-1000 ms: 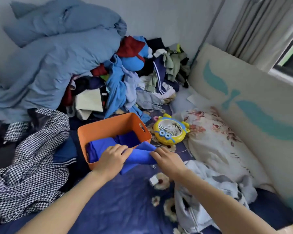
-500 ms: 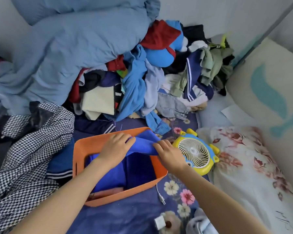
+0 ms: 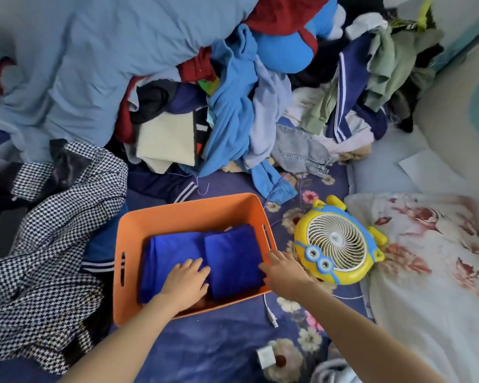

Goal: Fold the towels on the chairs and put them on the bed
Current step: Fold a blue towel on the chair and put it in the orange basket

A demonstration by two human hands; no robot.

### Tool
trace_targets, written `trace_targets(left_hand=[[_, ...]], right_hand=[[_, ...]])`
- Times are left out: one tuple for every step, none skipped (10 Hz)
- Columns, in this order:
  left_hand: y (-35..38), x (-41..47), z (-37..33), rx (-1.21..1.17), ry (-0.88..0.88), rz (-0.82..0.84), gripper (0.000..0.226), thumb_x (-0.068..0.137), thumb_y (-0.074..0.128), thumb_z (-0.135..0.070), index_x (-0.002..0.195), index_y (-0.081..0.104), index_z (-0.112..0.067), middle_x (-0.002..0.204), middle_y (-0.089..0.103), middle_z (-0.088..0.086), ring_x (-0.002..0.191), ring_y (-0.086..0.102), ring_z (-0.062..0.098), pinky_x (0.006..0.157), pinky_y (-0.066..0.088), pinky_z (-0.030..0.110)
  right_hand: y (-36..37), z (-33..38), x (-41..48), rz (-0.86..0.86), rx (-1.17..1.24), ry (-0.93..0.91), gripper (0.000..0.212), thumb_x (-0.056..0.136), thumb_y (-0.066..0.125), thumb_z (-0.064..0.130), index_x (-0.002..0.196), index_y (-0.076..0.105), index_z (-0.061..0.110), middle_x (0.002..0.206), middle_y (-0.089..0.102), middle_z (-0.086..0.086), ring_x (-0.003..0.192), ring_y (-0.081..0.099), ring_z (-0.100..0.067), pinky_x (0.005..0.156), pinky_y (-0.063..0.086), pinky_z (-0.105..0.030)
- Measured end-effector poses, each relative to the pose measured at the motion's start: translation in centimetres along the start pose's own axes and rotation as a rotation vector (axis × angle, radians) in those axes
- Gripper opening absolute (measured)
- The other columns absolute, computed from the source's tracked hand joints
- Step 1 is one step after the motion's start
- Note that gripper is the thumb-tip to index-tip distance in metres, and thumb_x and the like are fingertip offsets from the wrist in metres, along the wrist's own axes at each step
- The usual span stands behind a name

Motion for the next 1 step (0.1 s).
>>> trace_targets(left_hand=[[-3.11, -0.68, 0.30, 0.006, -0.050, -0.064, 0.047, 0.096, 0.037, -0.032, 0.140, 0.036, -0.015, 0.150, 0.029, 0.011, 0.134, 0.032, 0.026, 0.105, 0.030, 0.037]], right_hand=[[-1.57, 0.41, -0.89, -0.017, -0.004, 0.025, 0.038, 0.093, 0.041, 0.023, 0.128, 0.050, 0.012, 0.137, 0.041, -0.014, 0.132, 0.034, -0.027, 0.106, 0.028, -0.040]])
Point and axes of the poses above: each hand's wrist, its own x-axis towards the middle knuckle, its own y-axis out of the palm, z = x × y, the point moved 2 cm from there along x, towards the middle knuckle
